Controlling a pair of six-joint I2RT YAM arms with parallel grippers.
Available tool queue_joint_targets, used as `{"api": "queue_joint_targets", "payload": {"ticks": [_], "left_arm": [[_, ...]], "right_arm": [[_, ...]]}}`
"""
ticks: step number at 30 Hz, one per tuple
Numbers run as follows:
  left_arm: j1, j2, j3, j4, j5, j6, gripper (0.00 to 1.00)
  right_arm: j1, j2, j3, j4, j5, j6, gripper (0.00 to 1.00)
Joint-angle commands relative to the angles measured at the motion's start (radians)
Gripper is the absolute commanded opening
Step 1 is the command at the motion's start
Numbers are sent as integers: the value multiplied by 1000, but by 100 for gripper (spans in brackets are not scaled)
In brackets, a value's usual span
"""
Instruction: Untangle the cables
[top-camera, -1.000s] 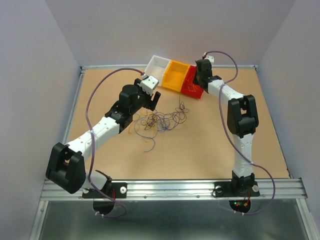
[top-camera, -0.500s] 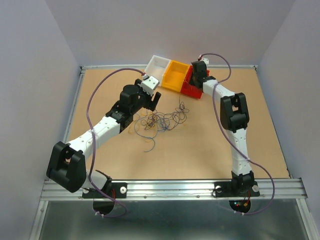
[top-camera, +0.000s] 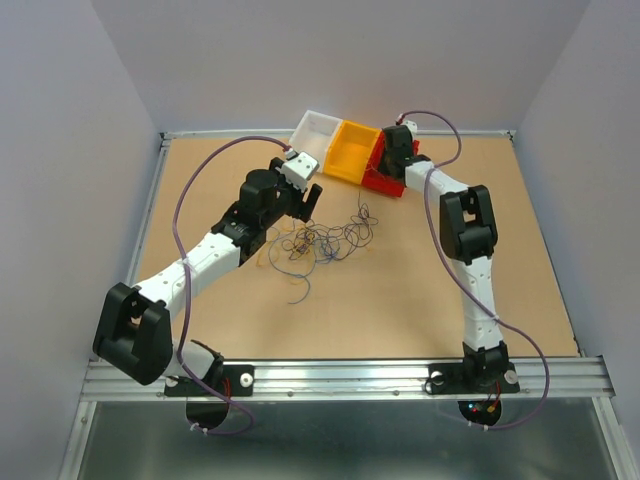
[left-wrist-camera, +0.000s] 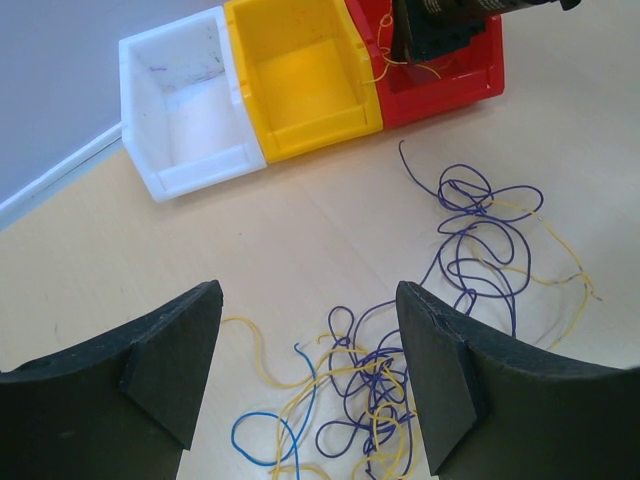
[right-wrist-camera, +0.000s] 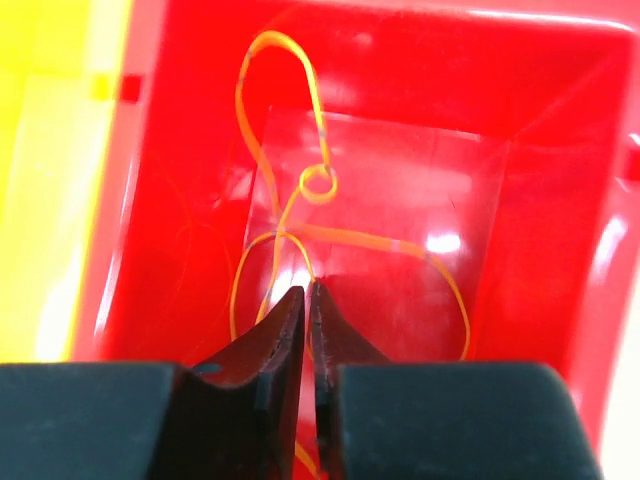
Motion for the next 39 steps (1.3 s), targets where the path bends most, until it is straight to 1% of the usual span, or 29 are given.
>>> {"api": "queue_joint_targets", "payload": {"ticks": [1,2,4,5,11,12,13,14,15,16,17,18,19,20,22,24,28,30,33,34,35,36,39], "left_arm": [[2,-13,19,29,-1,7,82],[1,-15,19,29,-1,7,82],[2,-15,19,30,-3,8,82],[2,-13,18,30,0,8,82],[2,-10,18,30,0,13,85],[2,-9,16,30,-1,15,85],[2,-9,18,30,0,16,85],[2,-7,18,30,0,16,86],[2,-6,16,30,3,24,86],[1,-4,16,26,8,27,86],[1,0,19,26,11,31,86],[1,10,25,15,14,36,86],[1,17,30,10,14,44,86],[2,25,36,-2,16,45,86],[1,52,56,-17,19,48,86],[2,82,74,-42,32,54,86],[-1,129,97,-68,51,65,86],[-7,158,114,-80,52,76,86],[-11,181,123,-89,57,81,85],[-14,191,123,-89,65,88,85],[-16,197,123,-91,69,90,85],[-19,201,123,-94,72,94,84],[-30,226,133,-106,95,111,84]], "right_arm": [[-8,-168,-59,10,24,-7,15],[-8,-209,-92,13,26,-12,19],[-8,-248,-125,15,27,-17,22],[-6,-287,-144,16,29,-18,26],[-4,-409,-303,51,50,-14,42],[-3,-433,-332,65,38,-12,48],[-3,-482,-362,99,28,-13,51],[2,-513,-430,114,14,-12,54],[6,-537,-463,128,-18,-18,63],[20,-594,-503,151,-72,-23,68],[29,-623,-538,160,-72,-29,73],[41,-649,-616,165,-104,-36,82],[58,-680,-657,203,-114,-53,84],[93,-732,-746,217,-121,-61,85],[123,-786,-828,266,-143,-70,84],[157,-853,-953,324,-186,-66,79],[196,-920,-1101,389,-186,-29,70],[203,-926,-1139,421,-184,-14,68],[209,-927,-1192,473,-224,-14,64],[210,-932,-1210,528,-232,-3,64],[212,-933,-1233,556,-242,2,62],[212,-932,-1250,571,-262,5,57],[213,-907,-1244,582,-307,2,52]]}}
